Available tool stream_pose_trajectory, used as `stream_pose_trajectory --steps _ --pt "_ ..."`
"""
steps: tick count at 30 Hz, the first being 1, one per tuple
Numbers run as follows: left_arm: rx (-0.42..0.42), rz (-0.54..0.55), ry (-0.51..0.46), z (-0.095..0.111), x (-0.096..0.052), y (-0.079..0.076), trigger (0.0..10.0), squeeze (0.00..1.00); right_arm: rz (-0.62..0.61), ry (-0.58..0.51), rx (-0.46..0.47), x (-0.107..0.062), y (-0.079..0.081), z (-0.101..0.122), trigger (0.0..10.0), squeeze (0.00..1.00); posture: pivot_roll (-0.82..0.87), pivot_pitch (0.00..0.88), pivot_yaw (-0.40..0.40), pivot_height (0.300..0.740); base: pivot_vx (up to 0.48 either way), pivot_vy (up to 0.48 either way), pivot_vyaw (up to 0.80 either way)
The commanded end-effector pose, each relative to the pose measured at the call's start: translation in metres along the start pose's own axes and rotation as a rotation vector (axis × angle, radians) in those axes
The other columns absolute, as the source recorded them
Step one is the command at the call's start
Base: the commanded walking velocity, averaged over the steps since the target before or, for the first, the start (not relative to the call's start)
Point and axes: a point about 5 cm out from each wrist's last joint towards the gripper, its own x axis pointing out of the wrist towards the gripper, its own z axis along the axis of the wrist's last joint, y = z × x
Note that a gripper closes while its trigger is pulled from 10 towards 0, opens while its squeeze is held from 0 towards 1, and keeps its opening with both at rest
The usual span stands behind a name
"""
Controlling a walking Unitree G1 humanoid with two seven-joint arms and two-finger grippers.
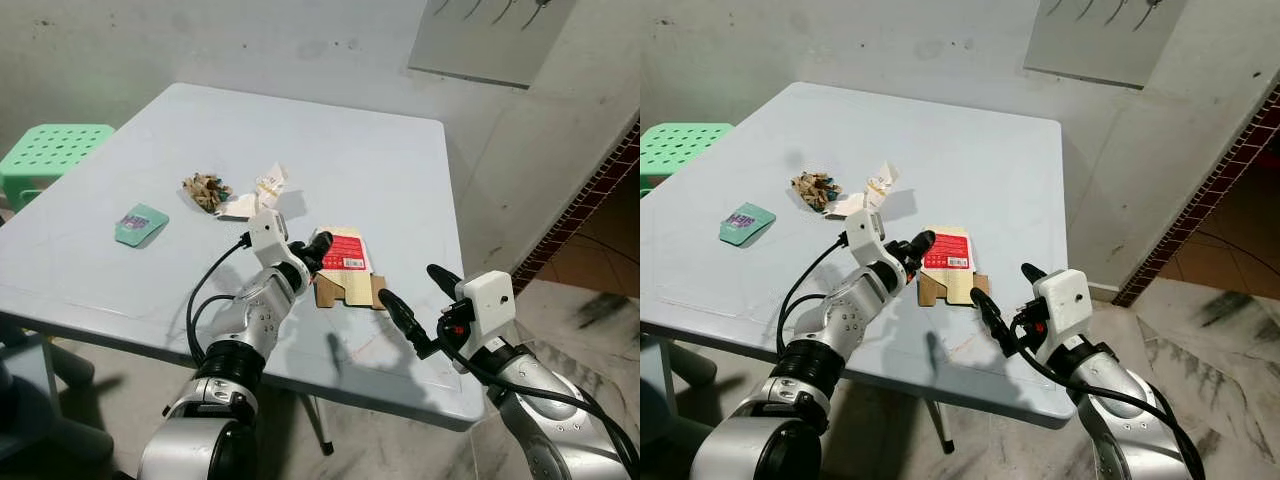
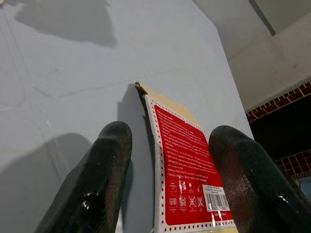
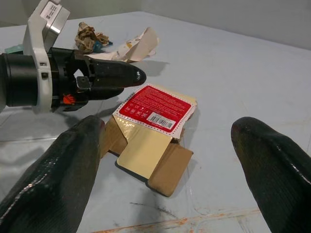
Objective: Picking trash to rubbish bin
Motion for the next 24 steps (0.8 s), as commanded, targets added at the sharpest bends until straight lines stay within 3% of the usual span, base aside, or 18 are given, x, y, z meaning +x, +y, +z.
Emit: stream_pose_trajectory --steps 1,14,24 --pt "-0.037 -0.084 0.019 -0.008 0.008 -0.034 10.0 0.00 -0.016 -0.005 -0.007 -0.003 -0.004 0.004 10.0 0.00 -0.13 0.087 -0.042 0.740 0.000 0.000 0.00" --pt "-0.062 -0.103 0.042 -0.012 0.010 -0.040 10.0 0.00 -0.023 -0.003 -0.013 -0.005 -0.005 0.005 10.0 0.00 -0.14 0.093 -0.040 0.740 0.000 0.000 0.00" --pt "-0.138 -0.130 0.076 -0.017 0.011 -0.047 10.0 0.00 -0.029 0.007 -0.022 -0.008 -0.006 0.004 10.0 0.00 -0.15 0.096 -0.039 0.740 0.000 0.000 0.00"
